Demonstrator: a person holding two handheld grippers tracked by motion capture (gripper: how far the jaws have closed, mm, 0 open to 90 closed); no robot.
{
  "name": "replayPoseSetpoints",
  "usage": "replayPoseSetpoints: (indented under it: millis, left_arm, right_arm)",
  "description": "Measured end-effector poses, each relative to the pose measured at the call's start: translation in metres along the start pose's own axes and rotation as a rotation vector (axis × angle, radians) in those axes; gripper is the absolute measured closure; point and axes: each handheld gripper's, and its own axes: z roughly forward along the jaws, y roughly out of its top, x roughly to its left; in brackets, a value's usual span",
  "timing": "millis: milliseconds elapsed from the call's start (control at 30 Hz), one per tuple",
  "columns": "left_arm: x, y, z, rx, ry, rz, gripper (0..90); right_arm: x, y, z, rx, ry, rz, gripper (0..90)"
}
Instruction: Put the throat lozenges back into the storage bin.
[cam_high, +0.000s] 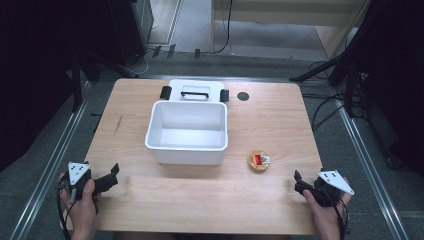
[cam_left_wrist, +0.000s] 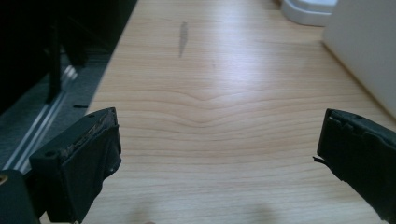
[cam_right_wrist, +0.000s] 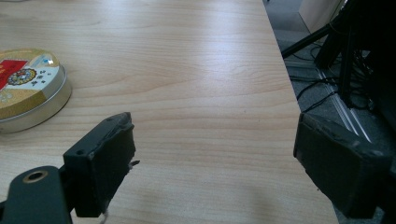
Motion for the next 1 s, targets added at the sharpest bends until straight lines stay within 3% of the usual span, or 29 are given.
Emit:
replayPoseSetpoints:
  millis: [67,200,300,400,567,667,733,933,1000]
  left_arm:
    - [-0.002,0.0,0.001,0.004,-0.011,0.018,0.0]
    - [-0.005,0.0,0.001,-0.013,0.005,0.062,0.0]
    - [-0.003,0.0,0.0,-0.016,0.006,0.061,0.0]
    - [0.0,0.0,0.0,-0.014,-0.002,0.031,0.0]
    - [-0.003,0.0,0.0,-0.015,0.004,0.063,0.0]
    - [-0.004,0.001,0.001,-0.001,0.001,0.07,0.0]
    - [-0.003,0.001,0.001,0.002,-0.006,0.069,0.0]
    - [-0.001,0.001,0.002,0.008,-0.019,0.057,0.0]
    - [-0.001,0.001,0.002,0.01,-0.022,0.06,0.0]
  right_arm:
    - [0.0,0.0,0.0,0.009,0.004,-0.001,12.6]
    - [-0.001,0.002,0.0,0.017,0.021,0.006,12.6]
    - [0.0,0.002,0.0,0.023,0.031,-0.002,12.7]
    - [0.001,0.007,-0.001,0.052,0.099,0.008,12.7]
    - [0.006,0.016,-0.004,0.095,0.177,0.0,12.5]
    - [0.008,0.026,-0.002,0.15,0.148,-0.008,12.6]
    - [0.009,0.032,-0.004,0.157,0.133,-0.005,12.9]
    - [0.011,0.047,-0.012,0.18,0.182,-0.032,10.9]
    - [0.014,0.054,-0.012,0.236,0.205,-0.062,4.8]
